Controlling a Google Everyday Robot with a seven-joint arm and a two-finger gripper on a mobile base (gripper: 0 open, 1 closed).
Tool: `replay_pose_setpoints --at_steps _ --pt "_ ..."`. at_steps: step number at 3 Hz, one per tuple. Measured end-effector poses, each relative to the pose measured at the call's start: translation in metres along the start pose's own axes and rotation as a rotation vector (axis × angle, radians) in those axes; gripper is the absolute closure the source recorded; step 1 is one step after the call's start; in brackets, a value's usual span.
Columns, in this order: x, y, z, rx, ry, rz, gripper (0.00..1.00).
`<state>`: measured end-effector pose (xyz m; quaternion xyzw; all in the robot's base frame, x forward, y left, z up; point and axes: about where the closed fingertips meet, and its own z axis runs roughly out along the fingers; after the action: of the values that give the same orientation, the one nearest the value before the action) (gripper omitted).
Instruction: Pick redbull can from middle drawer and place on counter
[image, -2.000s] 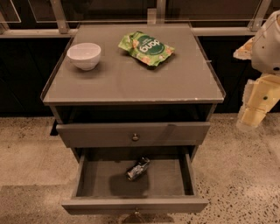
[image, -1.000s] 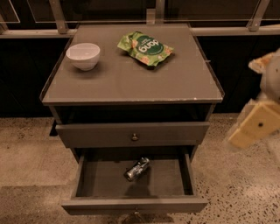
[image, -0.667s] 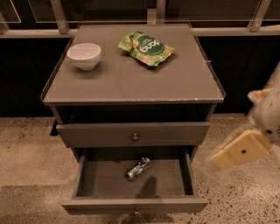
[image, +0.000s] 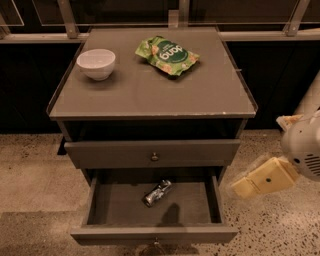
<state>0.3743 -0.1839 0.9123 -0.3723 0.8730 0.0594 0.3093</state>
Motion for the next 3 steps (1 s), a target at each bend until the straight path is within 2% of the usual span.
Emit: replay_pose_setpoints --at_steps 1,2,3 --pt "0.012 -0.001 0.006 0.041 -0.038 0.08 0.0" --pt "0.065 0.004 0.065 0.035 -0.037 0.299 0.0" --pt "0.112 0.001 0.14 0.024 0.002 0.478 0.0"
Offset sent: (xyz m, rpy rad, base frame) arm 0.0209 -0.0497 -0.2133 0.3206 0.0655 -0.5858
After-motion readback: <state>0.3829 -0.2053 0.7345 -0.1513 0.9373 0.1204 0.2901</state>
